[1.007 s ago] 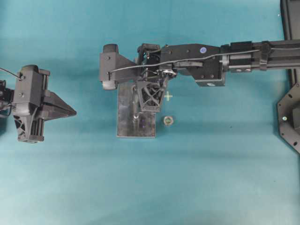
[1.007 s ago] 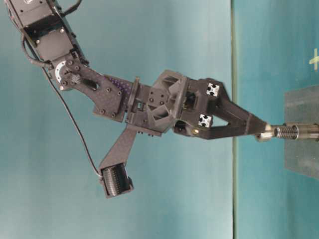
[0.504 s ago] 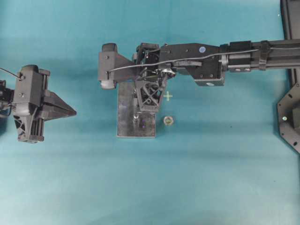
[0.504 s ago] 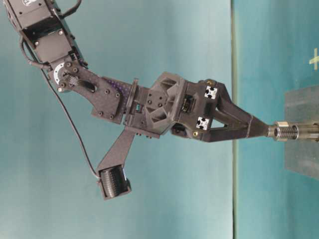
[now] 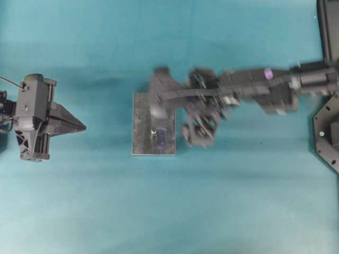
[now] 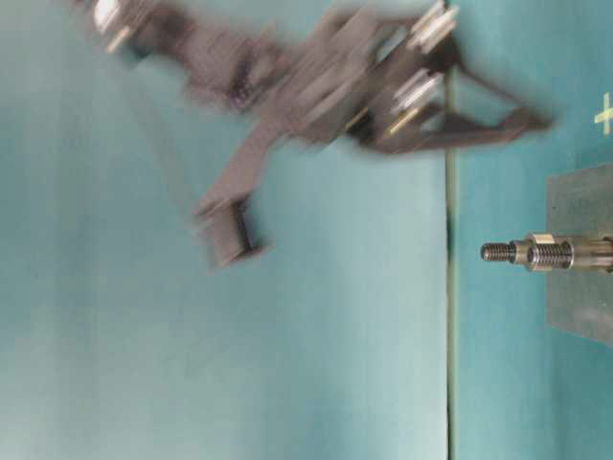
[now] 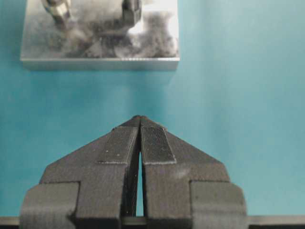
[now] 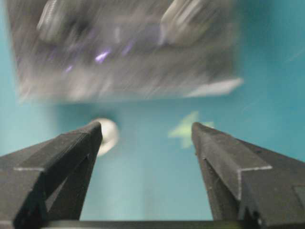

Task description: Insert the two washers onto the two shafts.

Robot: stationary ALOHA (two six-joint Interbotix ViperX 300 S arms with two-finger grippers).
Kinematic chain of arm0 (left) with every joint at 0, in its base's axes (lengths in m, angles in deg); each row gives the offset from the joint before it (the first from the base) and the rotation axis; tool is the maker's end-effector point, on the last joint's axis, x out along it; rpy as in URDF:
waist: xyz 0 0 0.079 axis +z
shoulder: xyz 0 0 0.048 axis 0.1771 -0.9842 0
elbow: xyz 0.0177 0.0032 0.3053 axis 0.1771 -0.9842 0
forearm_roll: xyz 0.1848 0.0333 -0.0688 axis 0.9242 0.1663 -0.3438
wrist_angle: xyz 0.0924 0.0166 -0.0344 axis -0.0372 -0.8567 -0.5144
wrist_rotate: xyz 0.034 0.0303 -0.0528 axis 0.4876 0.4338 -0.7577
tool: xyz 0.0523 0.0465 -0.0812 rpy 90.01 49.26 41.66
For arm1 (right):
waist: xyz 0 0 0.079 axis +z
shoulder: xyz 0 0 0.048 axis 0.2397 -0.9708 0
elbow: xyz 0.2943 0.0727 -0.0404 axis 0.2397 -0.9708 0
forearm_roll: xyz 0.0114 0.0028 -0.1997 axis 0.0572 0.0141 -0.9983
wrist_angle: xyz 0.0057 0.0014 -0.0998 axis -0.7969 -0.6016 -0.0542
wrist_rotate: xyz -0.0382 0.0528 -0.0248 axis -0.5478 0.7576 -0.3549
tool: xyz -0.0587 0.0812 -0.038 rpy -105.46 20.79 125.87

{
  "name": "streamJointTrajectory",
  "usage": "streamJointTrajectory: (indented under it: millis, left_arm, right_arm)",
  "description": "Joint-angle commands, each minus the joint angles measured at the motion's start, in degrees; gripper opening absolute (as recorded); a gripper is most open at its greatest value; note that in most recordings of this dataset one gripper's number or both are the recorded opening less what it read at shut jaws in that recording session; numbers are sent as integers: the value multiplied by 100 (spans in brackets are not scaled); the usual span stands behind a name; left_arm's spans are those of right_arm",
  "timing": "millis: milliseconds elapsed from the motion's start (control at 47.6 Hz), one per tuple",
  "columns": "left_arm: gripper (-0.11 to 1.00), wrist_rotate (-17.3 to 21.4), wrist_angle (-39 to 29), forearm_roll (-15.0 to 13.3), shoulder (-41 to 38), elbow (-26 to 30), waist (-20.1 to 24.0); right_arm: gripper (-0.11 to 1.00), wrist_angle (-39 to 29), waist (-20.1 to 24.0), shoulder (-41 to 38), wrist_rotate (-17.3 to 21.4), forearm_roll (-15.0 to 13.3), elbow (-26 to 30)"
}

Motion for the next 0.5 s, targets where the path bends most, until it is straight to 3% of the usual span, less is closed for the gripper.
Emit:
streamJointTrajectory:
  millis: [0,105,483]
  left_arm:
    - [0,0,53,18,9,70,-9]
    - [0,0,53,9,0,88,-9]
    - [0,0,53,18,0,114,-9]
  right_arm:
    - [80,343,158,149,272,9,-220]
    - [80,659,220,88,466,9,-369]
    - [80,844,246,-272,483,0,-387]
